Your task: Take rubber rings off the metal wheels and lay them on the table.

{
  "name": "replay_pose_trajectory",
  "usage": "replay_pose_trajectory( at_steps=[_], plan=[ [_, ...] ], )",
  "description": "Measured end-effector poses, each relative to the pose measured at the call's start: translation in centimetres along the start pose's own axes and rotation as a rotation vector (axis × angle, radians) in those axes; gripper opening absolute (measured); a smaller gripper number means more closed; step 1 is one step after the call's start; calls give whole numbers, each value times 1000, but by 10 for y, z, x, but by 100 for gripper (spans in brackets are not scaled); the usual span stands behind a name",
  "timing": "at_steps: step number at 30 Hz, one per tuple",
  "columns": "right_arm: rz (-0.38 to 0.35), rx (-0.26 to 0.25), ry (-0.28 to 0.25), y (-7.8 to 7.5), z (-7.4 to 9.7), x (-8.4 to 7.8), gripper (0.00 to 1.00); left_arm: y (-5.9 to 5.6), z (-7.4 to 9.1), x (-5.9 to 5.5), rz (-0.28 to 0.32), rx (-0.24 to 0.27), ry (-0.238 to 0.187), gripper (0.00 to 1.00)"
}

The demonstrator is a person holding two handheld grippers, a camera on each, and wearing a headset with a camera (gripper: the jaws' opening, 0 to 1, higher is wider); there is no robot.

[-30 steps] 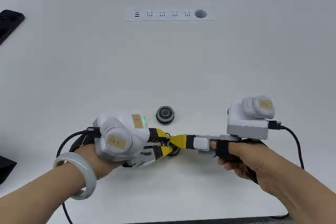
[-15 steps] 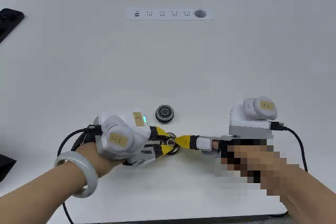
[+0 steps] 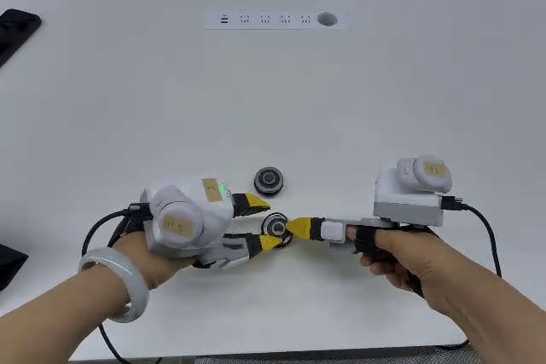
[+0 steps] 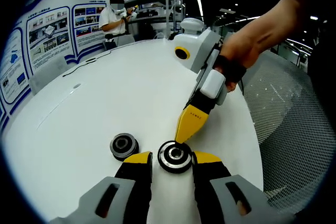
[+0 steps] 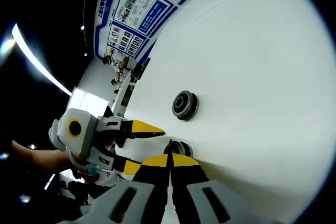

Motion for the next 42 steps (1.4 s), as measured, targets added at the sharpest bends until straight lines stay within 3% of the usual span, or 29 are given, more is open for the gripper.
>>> replay_pose_trajectory(
  at_steps=[14, 23, 42],
  plan=[
    [-8, 43, -23, 13, 2, 1, 2, 3, 7, -10, 32, 39, -14, 56],
    [-23, 63, -61, 18, 8, 4, 2, 3, 11, -17, 53, 64, -6, 61],
    [-82, -51, -178, -9, 39, 17, 2, 6, 18, -23, 89, 89, -17, 59]
  ],
)
Point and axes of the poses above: the centre of the closed fingertips' face, and the gripper's own axes: z roughly backward along the fingers, y roughly to its left, x roughly out of its top, the point moved 9 cm from there along z, roughly backward along the fingers, and after that the axes turned 13 degrees about z, right-handed, at the moved point
